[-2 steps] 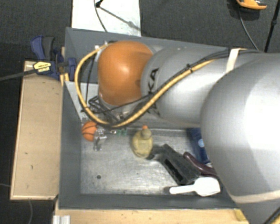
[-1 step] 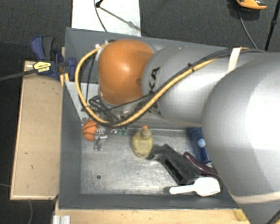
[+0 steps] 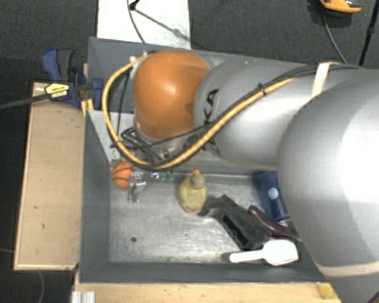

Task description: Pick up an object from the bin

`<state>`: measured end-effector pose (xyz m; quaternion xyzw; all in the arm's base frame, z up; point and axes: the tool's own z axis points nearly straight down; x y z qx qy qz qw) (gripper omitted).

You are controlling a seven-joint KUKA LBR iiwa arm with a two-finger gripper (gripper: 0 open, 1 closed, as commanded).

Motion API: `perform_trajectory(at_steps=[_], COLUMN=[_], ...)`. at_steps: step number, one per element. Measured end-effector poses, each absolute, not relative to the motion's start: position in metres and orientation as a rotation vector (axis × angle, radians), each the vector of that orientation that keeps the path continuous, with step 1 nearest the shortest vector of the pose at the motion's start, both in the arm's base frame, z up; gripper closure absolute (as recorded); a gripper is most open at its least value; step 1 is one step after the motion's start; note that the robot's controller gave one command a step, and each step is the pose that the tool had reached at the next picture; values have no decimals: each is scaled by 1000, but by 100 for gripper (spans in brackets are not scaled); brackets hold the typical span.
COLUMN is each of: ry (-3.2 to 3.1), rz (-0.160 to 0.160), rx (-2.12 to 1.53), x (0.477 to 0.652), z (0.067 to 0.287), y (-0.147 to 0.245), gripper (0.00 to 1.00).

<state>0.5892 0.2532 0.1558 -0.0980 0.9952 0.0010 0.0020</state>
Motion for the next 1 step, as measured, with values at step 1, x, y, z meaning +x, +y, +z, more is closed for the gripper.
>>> perform_trajectory(at_steps=[1], ry=[3121], rz=[5], rx=[-307], x=[590], z=[162], y=[253], gripper=[100])
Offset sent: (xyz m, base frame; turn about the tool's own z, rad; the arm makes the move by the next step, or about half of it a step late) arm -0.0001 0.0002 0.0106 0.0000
